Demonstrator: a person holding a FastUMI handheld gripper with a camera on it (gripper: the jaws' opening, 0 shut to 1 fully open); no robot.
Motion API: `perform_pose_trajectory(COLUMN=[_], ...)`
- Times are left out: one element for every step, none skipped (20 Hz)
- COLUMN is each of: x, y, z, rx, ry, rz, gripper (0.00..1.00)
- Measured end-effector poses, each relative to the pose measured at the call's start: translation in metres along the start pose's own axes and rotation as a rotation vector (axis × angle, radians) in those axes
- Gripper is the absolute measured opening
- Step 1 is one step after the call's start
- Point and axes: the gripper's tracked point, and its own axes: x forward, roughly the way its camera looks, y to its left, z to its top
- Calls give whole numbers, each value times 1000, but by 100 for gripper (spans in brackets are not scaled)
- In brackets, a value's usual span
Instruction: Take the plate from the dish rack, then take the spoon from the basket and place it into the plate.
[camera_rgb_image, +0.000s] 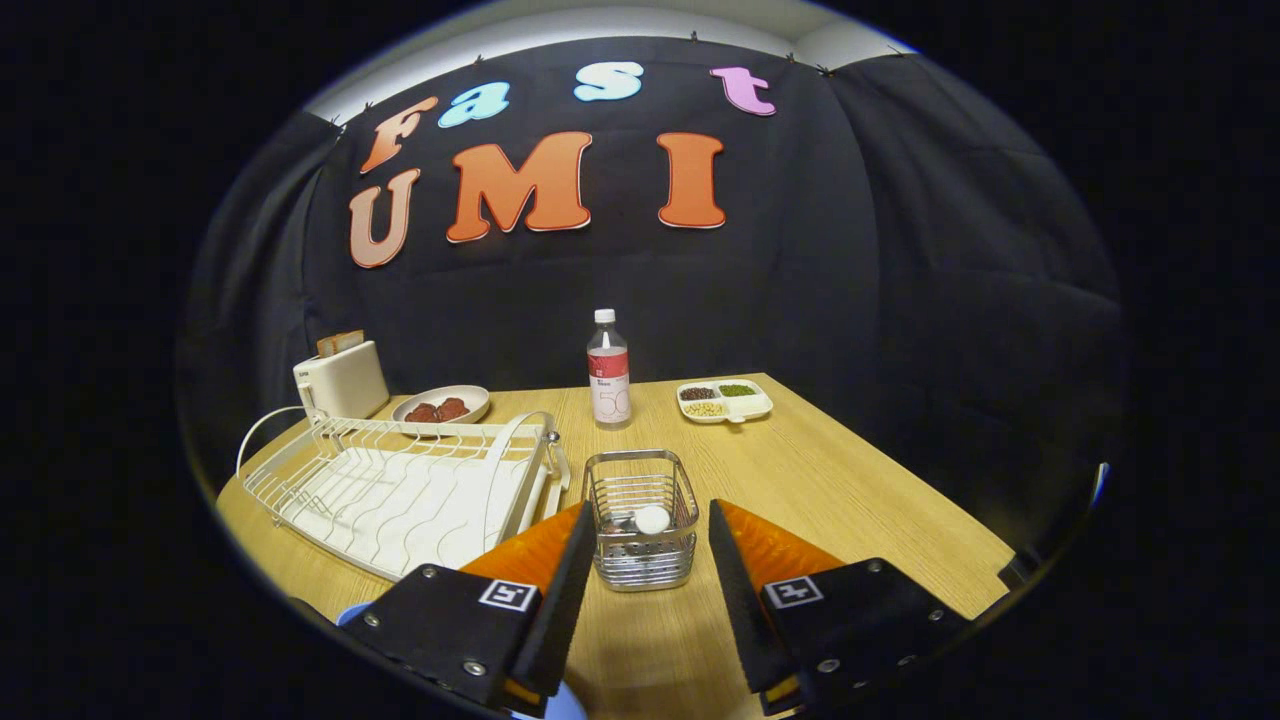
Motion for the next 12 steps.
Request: perform_pose_trajectory(x=[2,4,5,6,6,5,4,3,2,0,-2,-6], y=[2,3,3,3,2,3,8,9,10,9,9,8], z=[1,-1,-4,-7,-6,-3,-3,0,5,11,18,25], rx=[3,4,2,0,5,16,28,41,55,67,74,78], ry=[-10,-11,-8,-1,-3,-6,-9,-18,-31,-45,-60,-76], rz=[3,1,-4,-11,-17,-10,7,12,18,19,18,16], gripper=[58,53,43,39,26,20,15,14,12,11,10,9])
